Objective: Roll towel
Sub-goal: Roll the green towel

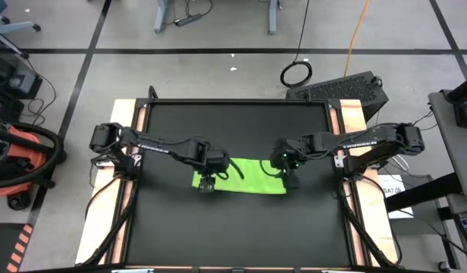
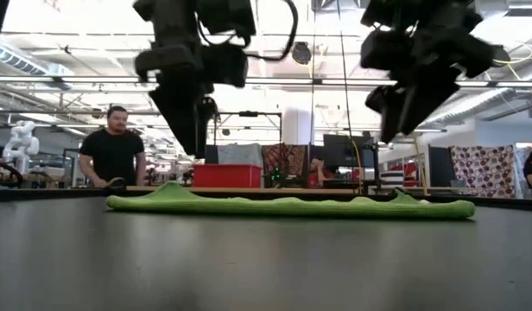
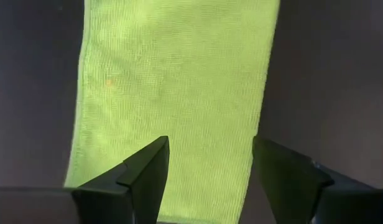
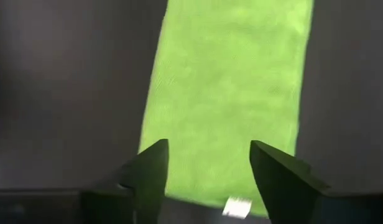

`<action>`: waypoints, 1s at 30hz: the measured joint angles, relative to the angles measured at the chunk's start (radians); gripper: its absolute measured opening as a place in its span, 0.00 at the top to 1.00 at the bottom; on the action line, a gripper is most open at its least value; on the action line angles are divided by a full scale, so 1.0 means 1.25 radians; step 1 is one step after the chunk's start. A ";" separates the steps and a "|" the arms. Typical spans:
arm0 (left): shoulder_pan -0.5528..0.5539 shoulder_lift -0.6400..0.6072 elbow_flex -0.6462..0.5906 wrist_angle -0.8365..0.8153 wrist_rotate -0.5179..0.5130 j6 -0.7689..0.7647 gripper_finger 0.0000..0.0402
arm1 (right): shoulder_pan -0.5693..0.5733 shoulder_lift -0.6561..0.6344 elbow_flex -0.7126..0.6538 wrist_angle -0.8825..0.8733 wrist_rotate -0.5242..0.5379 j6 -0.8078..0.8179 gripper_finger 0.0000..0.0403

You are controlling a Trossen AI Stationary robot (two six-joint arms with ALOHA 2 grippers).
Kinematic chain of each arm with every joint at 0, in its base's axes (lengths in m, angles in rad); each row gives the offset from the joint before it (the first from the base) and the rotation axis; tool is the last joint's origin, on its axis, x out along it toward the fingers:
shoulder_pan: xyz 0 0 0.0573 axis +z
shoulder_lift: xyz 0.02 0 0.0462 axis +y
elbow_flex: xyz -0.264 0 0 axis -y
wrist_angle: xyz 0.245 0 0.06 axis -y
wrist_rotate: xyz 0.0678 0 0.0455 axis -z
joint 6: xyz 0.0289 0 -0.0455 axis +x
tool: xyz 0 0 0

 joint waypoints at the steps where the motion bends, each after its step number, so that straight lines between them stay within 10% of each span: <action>1: 0.007 0.007 0.000 0.003 0.020 0.000 0.41 | -0.008 0.011 -0.002 0.012 -0.001 -0.001 0.50; 17: 0.021 0.149 0.000 0.060 0.069 0.044 0.41 | -0.025 0.152 -0.130 0.161 -0.062 0.045 0.73; 30: 0.129 0.149 0.001 0.105 -0.061 0.252 0.41 | 0.162 0.154 -0.174 0.434 -0.107 0.266 0.76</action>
